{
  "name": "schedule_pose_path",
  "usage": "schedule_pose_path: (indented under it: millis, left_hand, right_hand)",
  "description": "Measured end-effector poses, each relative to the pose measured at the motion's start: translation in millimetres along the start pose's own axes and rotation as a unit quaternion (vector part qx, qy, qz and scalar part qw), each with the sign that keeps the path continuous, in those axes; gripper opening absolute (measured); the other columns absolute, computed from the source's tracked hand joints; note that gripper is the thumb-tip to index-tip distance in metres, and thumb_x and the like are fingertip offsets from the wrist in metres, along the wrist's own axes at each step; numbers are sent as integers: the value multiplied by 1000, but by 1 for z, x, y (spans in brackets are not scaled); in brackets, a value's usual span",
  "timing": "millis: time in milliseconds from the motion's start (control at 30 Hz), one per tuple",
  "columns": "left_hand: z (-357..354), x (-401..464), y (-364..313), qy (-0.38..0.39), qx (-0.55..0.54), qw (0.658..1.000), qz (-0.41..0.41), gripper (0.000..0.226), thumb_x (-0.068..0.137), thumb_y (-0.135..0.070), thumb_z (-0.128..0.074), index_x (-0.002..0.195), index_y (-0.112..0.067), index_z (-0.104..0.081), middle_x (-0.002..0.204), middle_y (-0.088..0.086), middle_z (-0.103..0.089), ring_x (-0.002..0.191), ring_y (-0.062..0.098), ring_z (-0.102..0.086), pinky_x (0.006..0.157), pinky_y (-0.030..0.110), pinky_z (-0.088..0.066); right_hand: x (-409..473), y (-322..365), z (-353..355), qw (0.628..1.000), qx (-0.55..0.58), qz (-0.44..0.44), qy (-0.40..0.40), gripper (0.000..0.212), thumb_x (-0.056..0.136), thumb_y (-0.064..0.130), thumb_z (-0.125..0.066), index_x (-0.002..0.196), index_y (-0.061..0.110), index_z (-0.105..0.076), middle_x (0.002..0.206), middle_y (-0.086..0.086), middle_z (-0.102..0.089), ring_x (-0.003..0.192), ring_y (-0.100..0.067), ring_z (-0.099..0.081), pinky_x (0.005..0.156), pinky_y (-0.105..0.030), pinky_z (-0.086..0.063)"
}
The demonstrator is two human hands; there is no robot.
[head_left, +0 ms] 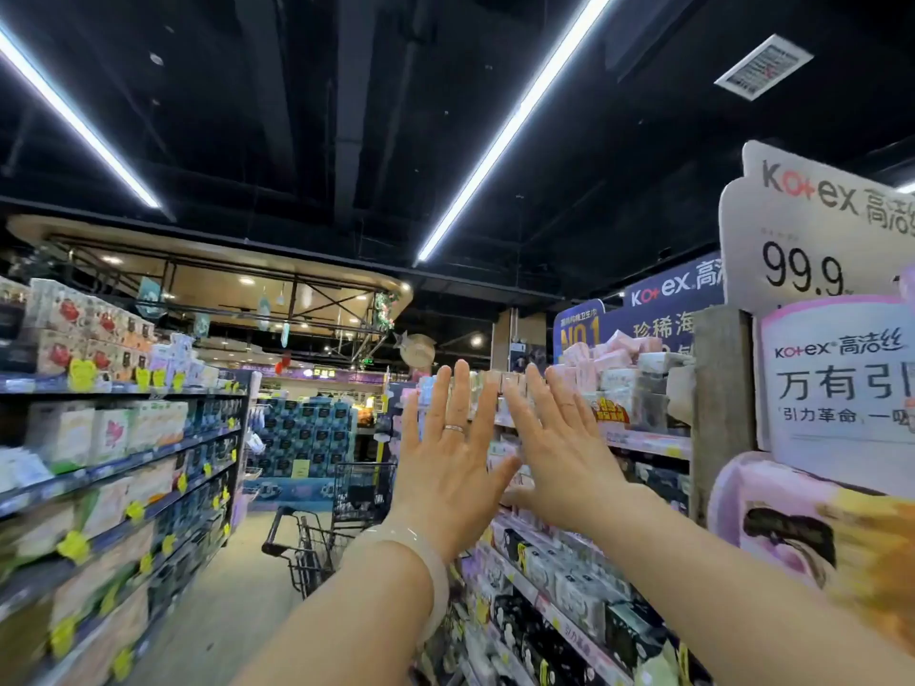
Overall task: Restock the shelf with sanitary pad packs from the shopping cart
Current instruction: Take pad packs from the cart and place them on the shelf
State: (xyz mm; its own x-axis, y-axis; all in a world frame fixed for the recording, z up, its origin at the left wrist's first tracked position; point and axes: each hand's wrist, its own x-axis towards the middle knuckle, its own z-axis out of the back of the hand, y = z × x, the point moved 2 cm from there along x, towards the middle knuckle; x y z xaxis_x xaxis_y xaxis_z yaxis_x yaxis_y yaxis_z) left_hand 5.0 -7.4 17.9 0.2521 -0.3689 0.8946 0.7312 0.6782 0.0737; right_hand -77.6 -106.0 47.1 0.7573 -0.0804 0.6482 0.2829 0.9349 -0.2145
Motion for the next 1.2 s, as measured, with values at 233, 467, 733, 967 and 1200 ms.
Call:
schedule_pose_path:
  millis: [233,467,733,967,1200]
  left_hand:
    - [-65,19,51,87,42,995,20,70,81,-66,10,116,-30,58,127,-1,63,124,18,53,98,39,38]
    - [-147,98,120,78,57,995,-26,72,81,-68,10,123,-27,52,132,2,58,125,18,51,106,42,32]
    - [-277,144,171,103,-2,995,-17,79,72,-68,17,132,-24,42,134,2,56,133,21,42,110,44,24]
    - [-397,195,207,116,-8,993,-22,73,94,-61,-10,132,-25,41,138,3,52,133,20,43,111,44,22]
    - [-507,262,256,89,-23,996,-15,71,76,-70,14,119,-29,53,130,-1,59,129,19,48,113,45,22]
  right_hand:
    - [61,13,-72,1000,9,0,13,103,86,43,-61,146,22,21,153,-8,32,140,-27,31,115,-43,12]
    - [173,3,-124,999,7,-41,-21,102,85,42,-62,148,23,16,154,-8,27,142,-26,27,116,-42,9]
    - [271,-22,-218,997,-10,-74,-9,96,89,38,-59,148,24,16,154,-7,27,142,-26,27,116,-42,10]
    - [365,-55,-322,997,-34,-66,-9,94,90,34,-58,148,23,16,155,-9,26,142,-27,26,116,-41,10]
    - [473,-84,-408,998,-22,-60,-3,96,87,38,-61,149,22,11,156,-8,22,143,-27,23,118,-42,4]
